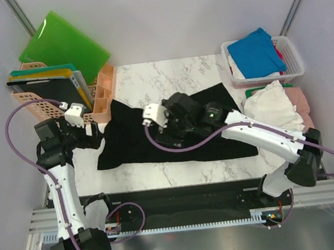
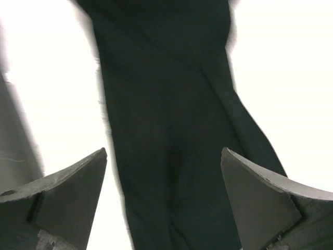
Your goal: Fold and stack the t-shirts
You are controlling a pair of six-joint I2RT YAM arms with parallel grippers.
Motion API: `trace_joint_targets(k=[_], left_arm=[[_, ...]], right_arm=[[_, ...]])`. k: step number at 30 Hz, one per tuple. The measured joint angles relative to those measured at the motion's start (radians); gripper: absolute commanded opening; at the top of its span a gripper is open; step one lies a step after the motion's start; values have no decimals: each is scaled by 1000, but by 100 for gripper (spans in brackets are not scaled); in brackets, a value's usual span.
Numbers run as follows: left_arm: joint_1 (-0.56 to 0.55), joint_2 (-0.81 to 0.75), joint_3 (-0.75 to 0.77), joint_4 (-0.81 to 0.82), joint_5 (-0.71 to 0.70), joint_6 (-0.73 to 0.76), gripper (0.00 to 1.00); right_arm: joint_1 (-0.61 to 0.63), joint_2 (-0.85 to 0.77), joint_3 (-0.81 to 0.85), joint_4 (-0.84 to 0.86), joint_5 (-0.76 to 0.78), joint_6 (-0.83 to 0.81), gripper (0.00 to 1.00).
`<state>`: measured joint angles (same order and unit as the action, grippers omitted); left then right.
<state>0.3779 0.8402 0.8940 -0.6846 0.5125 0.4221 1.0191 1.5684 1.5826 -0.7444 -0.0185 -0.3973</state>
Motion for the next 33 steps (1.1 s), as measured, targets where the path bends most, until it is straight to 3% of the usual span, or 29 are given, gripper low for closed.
trace_joint_targets(k=[3, 7, 10, 14, 21, 26, 33], left_arm=[[-53, 72, 35, -70, 51, 14, 100], [-302, 190, 58, -105, -58, 7, 100], [-411, 312, 92, -131, -89, -14, 100], [-443, 443, 147, -123, -135, -45, 100], [-661, 459, 137, 13, -309, -50, 100], [-701, 517, 114, 55, -332, -27, 100], [-702, 565, 65, 81, -349, 14, 95]], right_arm=[[-121, -117, -250, 68, 138, -49, 98], [-369, -194, -443, 104, 275, -93, 98], [-507, -270, -509, 109, 330, -118, 98], [-573, -404, -538, 151, 362, -147, 98], [-842, -516, -667, 277, 322, -122, 98], [-863, -462, -769, 287, 280, -90, 98], [-901, -434, -755, 297, 248, -64, 98]])
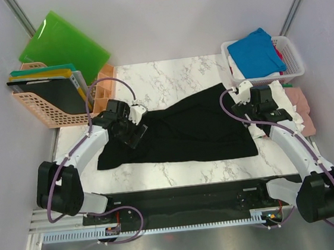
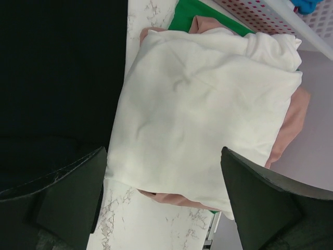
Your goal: Fold and stack the t-shirts
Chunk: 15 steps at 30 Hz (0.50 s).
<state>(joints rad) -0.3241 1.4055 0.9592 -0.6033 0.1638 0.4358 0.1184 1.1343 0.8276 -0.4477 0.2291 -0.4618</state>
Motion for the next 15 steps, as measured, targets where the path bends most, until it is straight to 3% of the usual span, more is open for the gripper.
trace_joint_targets(k=[3, 5, 7, 9, 12, 15], left_arm=[[-8, 27, -5, 27, -17, 10, 80], [-10, 67, -6, 45, -39, 9, 60], [-10, 95, -12, 60, -60, 14, 49], [-10, 111, -18, 68, -80, 16, 49], [-12, 131, -18, 87, -112, 16, 58], [-14, 152, -18, 97, -133, 16, 56]], right_arm=[[-3, -4, 21, 0, -24, 5, 98], [-3, -12, 27, 0, -41, 9, 98], [-3, -26, 27, -2, -56, 12, 98], [-5, -40, 27, -4, -70, 13, 98], [-6, -63, 27, -12, -85, 13, 98], [-10, -82, 27, -16, -97, 13, 98]])
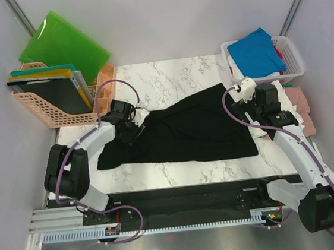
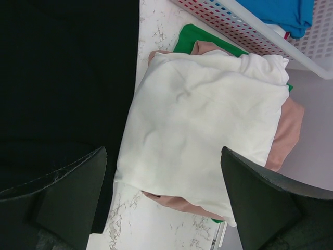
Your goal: Fold and stack the t-shirts
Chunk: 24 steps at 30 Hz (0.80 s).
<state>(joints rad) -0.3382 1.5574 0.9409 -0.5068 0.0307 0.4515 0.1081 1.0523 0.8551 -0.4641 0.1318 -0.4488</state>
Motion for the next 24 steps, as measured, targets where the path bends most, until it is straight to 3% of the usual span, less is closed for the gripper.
trace_joint_targets(k=[5, 6, 9, 18, 24], left_arm=[[-7, 28, 0, 13, -8, 0, 56], [-10, 35, 0, 14, -8, 0, 51], [-15, 63, 0, 16, -10, -5, 2], [-19, 64, 0, 29, -33, -2, 2], [-23, -28, 50, -3, -60, -1, 2]], right_arm=[[-11, -6, 0, -2, -3, 0, 98], [-12, -6, 0, -2, -3, 0, 98], [-14, -6, 0, -4, -4, 0, 98], [-16, -5, 0, -6, -11, 0, 98], [-19, 12, 0, -6, -26, 0, 98]])
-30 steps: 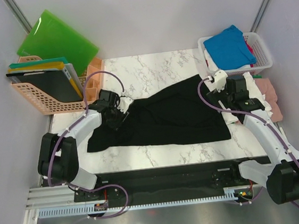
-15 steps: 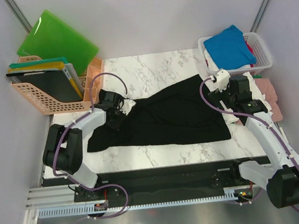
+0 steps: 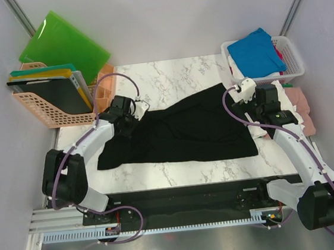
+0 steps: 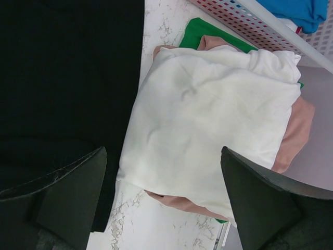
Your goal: Fold and stack the t-shirts
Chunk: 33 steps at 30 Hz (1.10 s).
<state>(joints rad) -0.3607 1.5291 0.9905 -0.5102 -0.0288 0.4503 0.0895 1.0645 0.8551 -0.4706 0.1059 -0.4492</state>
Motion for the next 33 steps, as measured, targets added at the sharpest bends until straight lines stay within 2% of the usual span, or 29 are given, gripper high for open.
trace_joint_targets(k=[4, 8, 20, 28, 29, 31, 33], left_arm=[[-1, -37, 117, -11, -23, 8, 2], [-2, -3, 216, -10, -45, 32, 2], [-2, 483, 634, 12, -131, 143, 2], [-2, 657, 984, -20, -170, 174, 2], [-2, 669, 1010, -18, -175, 176, 6], [-1, 685, 1038, -18, -181, 184, 44], [0, 691, 1038, -20, -182, 190, 64]], right_arm=[[-2, 16, 0, 0, -7, 0, 98], [-2, 24, 0, 0, -16, 0, 98], [-2, 24, -2, -2, -23, 0, 98], [-2, 34, -2, -2, -39, 0, 98], [-2, 37, -2, -3, -42, 0, 98], [-2, 45, -2, -6, -54, 1, 98], [-2, 48, -2, -12, -62, 1, 98]])
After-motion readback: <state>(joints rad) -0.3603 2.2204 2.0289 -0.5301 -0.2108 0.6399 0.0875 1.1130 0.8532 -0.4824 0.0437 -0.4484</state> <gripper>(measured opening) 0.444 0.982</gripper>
